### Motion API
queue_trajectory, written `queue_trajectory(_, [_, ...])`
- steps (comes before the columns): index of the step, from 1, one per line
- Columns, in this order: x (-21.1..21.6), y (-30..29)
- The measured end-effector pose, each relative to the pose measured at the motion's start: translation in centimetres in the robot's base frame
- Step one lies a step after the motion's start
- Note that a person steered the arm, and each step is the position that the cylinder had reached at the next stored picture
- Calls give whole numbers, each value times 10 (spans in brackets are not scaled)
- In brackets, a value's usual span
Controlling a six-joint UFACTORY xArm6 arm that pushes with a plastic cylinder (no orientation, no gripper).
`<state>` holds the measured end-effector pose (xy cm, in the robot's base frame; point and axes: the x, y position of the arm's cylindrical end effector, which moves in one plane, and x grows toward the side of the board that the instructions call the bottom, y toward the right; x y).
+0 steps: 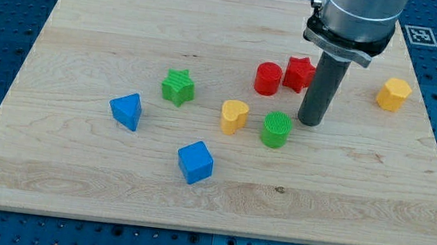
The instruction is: Push the green circle slightly down
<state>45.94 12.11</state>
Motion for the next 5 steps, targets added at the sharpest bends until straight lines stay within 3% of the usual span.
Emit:
queue_trajectory(3, [31,-6])
queue_trajectory(5, [-4,-23])
